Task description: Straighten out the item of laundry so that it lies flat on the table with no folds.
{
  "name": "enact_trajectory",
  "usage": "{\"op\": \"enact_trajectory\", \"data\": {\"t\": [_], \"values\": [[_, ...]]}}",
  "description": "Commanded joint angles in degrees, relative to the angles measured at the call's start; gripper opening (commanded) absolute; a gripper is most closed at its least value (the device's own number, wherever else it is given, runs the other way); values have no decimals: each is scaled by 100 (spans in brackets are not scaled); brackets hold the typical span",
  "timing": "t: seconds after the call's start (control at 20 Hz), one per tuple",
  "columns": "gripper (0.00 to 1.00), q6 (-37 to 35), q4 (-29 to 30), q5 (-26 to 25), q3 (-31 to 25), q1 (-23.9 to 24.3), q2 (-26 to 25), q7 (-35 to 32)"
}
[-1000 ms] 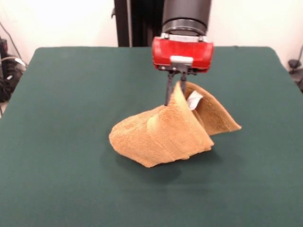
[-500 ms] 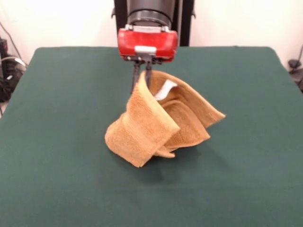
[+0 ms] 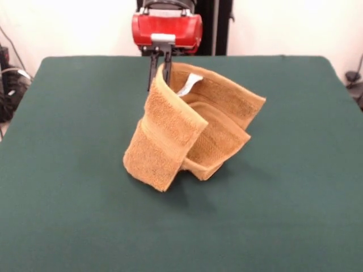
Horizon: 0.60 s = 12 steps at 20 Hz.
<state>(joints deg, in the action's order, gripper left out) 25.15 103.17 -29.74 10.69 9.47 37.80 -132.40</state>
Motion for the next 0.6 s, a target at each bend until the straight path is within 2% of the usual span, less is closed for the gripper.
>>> {"op": "enact_trajectory", "data": {"t": [0.05, 0.4, 0.6], "values": [[0, -786, 787, -86, -959, -85, 235, -800], [0, -742, 915, -19, -947, -101, 280, -733], [0, -1008, 1124, -77, -1082, -12, 594, -701]]}}
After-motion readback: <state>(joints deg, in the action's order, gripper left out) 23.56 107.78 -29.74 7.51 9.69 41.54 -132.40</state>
